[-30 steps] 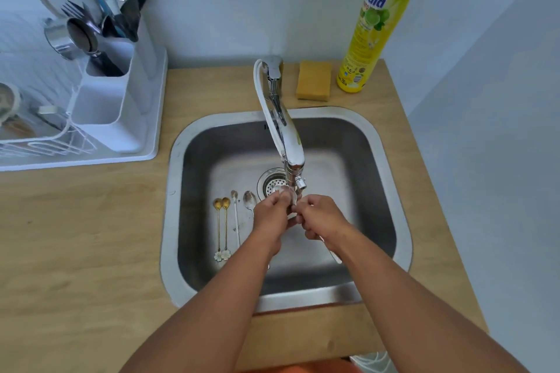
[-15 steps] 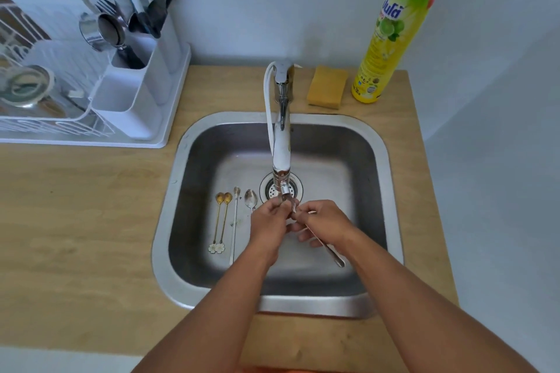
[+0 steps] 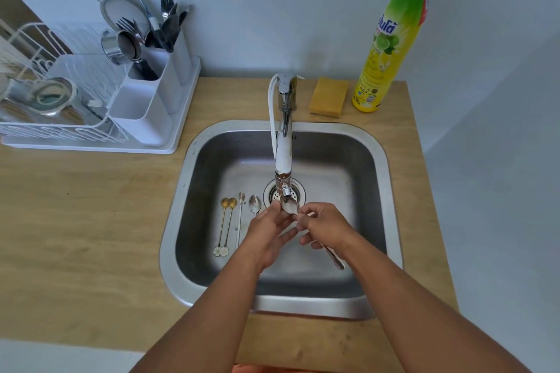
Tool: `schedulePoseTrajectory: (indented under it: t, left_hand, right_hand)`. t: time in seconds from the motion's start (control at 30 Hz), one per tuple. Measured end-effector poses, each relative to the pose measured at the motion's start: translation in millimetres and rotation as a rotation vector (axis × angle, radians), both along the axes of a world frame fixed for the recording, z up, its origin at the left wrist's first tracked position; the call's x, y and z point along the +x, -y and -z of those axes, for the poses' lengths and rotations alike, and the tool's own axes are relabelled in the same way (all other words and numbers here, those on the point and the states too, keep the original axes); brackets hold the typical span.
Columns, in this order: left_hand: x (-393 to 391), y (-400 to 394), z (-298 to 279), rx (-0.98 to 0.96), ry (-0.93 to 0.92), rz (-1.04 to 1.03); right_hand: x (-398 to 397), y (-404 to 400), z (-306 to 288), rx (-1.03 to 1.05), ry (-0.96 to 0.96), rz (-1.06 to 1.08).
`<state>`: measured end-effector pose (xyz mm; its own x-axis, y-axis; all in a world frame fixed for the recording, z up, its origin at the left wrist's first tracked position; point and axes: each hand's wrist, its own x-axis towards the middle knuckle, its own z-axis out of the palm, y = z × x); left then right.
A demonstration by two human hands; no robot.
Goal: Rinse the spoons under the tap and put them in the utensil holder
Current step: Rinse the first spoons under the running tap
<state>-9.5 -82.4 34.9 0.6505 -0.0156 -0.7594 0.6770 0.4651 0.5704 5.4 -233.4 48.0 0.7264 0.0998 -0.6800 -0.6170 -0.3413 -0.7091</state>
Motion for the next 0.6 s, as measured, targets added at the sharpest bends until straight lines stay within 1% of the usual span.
schedulePoseTrajectory:
  t: [0.1,0.2,0.3,0.4,0.53,0.6]
  left_hand:
    - [3,-1,-3,-0.069,-0.022,0.059]
    - [9,3,-11,-0.082,-0.095,0.046]
    - [11,7,-16,-0.099,-0.123,0.024]
    - [10,9,-16,-0.141,-0.112,0.020]
    - [3,3,-10,-0.224,-0.075,0.041]
    - [2,-1,-7,-0.218,-0.067,0.045]
  right_hand:
    - [-3,1,-6,0.022,0.003,-0.018]
    - [-6,0,-11,0.035,0.025,-0.044]
    - [-10,-1,-13,0.034,0.038,-0.068]
    - [-10,1,-11,0.047,0.051,-0.038]
    - [-8,3,-10,0.080,0.021,-0.021]
    - [-11,3,-9,0.091,0.003,-0.030]
